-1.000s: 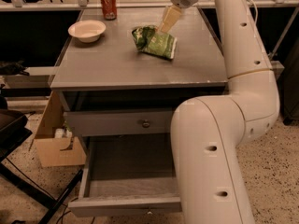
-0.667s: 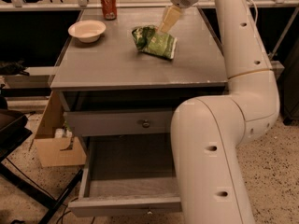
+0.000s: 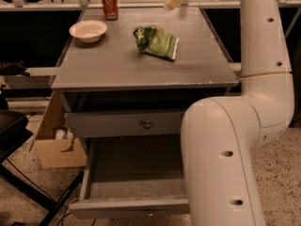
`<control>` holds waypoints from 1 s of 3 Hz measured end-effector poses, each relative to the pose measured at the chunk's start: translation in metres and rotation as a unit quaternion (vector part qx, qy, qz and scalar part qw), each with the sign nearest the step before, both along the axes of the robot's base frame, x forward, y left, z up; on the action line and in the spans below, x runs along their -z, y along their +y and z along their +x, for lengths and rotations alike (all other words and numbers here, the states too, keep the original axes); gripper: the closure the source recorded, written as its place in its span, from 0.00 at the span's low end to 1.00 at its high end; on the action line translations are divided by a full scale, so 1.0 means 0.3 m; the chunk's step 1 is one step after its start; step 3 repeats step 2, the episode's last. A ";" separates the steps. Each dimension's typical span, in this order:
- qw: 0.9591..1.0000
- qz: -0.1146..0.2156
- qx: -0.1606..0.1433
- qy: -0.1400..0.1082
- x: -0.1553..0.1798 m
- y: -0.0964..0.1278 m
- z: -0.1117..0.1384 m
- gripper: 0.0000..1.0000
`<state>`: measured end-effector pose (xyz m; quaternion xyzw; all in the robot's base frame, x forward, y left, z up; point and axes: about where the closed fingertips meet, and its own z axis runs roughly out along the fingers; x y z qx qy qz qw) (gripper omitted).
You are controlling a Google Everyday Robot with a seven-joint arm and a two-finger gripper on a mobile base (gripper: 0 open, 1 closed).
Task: Pick green jalapeno chip bag from middle drawer and place on counter
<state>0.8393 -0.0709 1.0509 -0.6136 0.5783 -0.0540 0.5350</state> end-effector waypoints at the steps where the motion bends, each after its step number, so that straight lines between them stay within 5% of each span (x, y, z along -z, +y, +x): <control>1: 0.998 0.035 0.038 -0.041 -0.143 -0.085 -0.001 0.00; 2: 0.994 0.035 0.096 -0.049 -0.193 -0.153 0.019 0.00; 3: 0.994 0.035 0.096 -0.049 -0.193 -0.153 0.019 0.00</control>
Offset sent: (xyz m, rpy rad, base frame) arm -0.0335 -0.0694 0.0533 0.0500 -0.1243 -0.3882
